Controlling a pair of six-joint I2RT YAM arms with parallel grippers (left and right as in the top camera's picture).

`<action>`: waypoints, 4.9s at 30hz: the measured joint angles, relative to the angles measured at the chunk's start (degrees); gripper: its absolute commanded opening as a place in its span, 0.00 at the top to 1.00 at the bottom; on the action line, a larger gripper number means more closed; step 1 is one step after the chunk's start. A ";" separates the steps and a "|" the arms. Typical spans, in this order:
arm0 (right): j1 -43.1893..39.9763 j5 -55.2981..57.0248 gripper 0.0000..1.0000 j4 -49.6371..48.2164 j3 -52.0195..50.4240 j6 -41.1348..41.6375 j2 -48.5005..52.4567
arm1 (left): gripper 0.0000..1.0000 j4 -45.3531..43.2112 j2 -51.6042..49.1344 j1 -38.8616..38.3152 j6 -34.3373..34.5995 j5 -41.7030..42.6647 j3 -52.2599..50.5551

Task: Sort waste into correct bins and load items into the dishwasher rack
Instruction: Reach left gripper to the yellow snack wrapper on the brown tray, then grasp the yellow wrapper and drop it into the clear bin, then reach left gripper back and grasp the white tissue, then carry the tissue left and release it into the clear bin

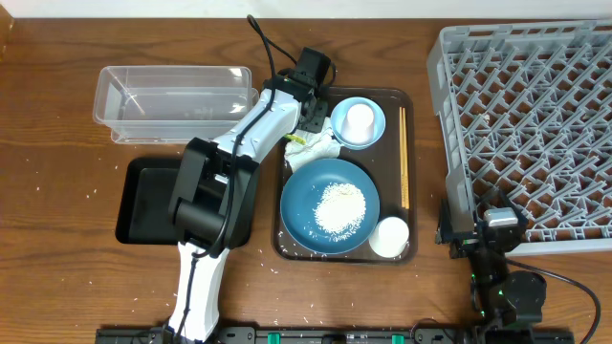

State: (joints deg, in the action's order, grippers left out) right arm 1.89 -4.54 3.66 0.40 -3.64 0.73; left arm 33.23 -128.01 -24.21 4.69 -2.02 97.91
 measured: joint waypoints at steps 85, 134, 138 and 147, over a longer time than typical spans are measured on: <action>0.00 0.00 0.01 0.00 0.00 0.02 0.00 | 0.37 10.78 8.48 2.75 18.78 8.63 -0.07; 0.00 0.00 0.01 0.00 0.00 0.02 0.00 | 0.94 11.15 9.38 0.92 18.67 8.07 -1.14; 0.00 0.00 0.01 0.00 0.00 0.00 0.00 | 0.94 11.28 15.13 4.48 20.68 6.91 -1.14; 0.00 0.00 0.01 0.00 0.00 0.00 0.00 | 0.94 11.10 17.88 15.78 28.85 4.96 -1.14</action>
State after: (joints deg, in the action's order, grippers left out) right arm 1.89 -4.54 3.66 0.40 -3.64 0.73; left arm 44.34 -110.13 -8.43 33.54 2.94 96.77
